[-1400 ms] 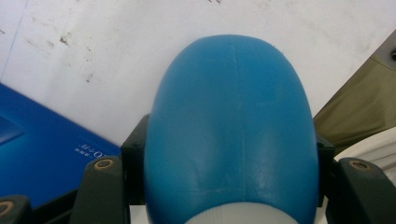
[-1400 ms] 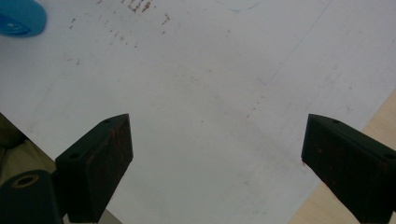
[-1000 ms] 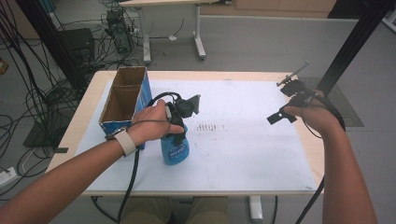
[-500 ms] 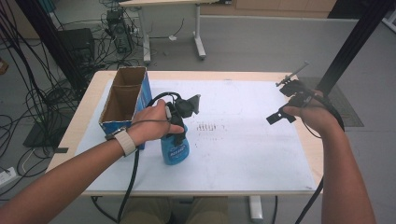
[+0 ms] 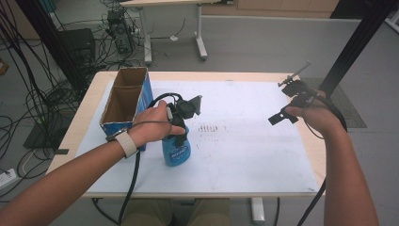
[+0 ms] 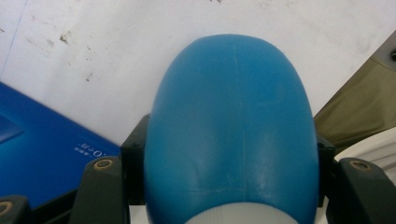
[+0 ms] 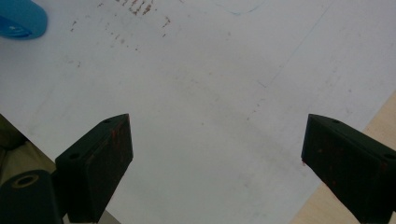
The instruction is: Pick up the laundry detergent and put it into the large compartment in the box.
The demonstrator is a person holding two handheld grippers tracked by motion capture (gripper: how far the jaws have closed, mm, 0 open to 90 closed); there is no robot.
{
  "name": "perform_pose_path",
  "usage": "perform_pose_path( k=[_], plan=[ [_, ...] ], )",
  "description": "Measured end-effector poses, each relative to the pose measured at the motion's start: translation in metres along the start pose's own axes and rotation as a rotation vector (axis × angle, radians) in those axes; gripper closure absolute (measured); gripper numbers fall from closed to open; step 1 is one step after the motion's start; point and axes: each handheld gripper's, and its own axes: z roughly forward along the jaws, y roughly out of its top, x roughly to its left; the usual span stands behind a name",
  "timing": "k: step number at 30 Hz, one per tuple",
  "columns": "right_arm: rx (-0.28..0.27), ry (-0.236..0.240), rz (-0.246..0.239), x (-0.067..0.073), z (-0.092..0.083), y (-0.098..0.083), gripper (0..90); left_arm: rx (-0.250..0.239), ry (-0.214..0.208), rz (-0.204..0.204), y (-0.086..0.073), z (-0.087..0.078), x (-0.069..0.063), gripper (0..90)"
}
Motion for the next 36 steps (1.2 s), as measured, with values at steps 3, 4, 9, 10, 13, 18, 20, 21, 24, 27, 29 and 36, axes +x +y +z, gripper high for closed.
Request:
perform_pose_path(
  k=[3, 4, 9, 10, 13, 18, 20, 21, 24, 27, 29, 36],
  plan=[
    [0.001, 0.001, 0.0, 0.0001, 0.0006, 0.0003, 8.7, -0.001, -0.001, 0.0, -0.0002, 0.0, 0.0003, 38.7],
    [0.001, 0.001, 0.0, -0.0001, 0.0008, 0.0002, 8.7, -0.001, -0.001, 0.001, -0.0003, 0.0, 0.0003, 38.7],
    [0.003, 0.003, -0.001, -0.0002, 0.0011, 0.0009, 8.7, -0.001, -0.001, 0.0, -0.0002, 0.0, 0.0003, 38.6],
    [0.002, 0.003, -0.003, -0.0003, 0.001, 0.0009, 8.7, -0.001, -0.001, 0.0, -0.0003, 0.0, 0.0003, 38.6],
    [0.002, 0.002, -0.002, -0.0002, 0.0006, 0.0011, 8.7, -0.004, -0.001, -0.004, -0.0009, 0.0001, 0.0002, 38.6],
    [0.002, 0.002, -0.003, 0.0, 0.0003, 0.0013, 8.7, -0.005, -0.002, -0.005, -0.0012, 0.0001, 0.0002, 38.6],
    [0.001, 0.002, -0.002, 0.0, -0.0002, 0.0011, 8.7, -0.004, -0.002, -0.005, -0.001, 0.0001, 0.0002, 38.6],
    [0.0, 0.002, -0.003, -0.0002, -0.0004, 0.0008, 8.7, -0.002, -0.002, -0.003, -0.0008, 0.0, 0.0004, 38.6],
    [0.001, 0.001, -0.001, -0.0005, -0.0008, 0.0004, 8.7, -0.003, -0.002, -0.003, -0.0008, 0.0, 0.0003, 38.6],
    [0.001, 0.001, 0.0, -0.0008, -0.0004, -0.0004, 8.7, -0.005, -0.002, -0.002, -0.0012, 0.0, 0.0004, 38.6],
    [0.001, 0.001, 0.001, -0.0009, -0.0003, -0.0005, 8.7, -0.007, -0.001, -0.004, -0.0016, 0.0001, 0.0003, 38.5],
    [0.001, 0.004, -0.001, -0.0009, 0.0011, -0.0001, 8.7, -0.005, -0.001, -0.005, -0.0014, 0.0001, 0.0003, 38.4]
  ],
)
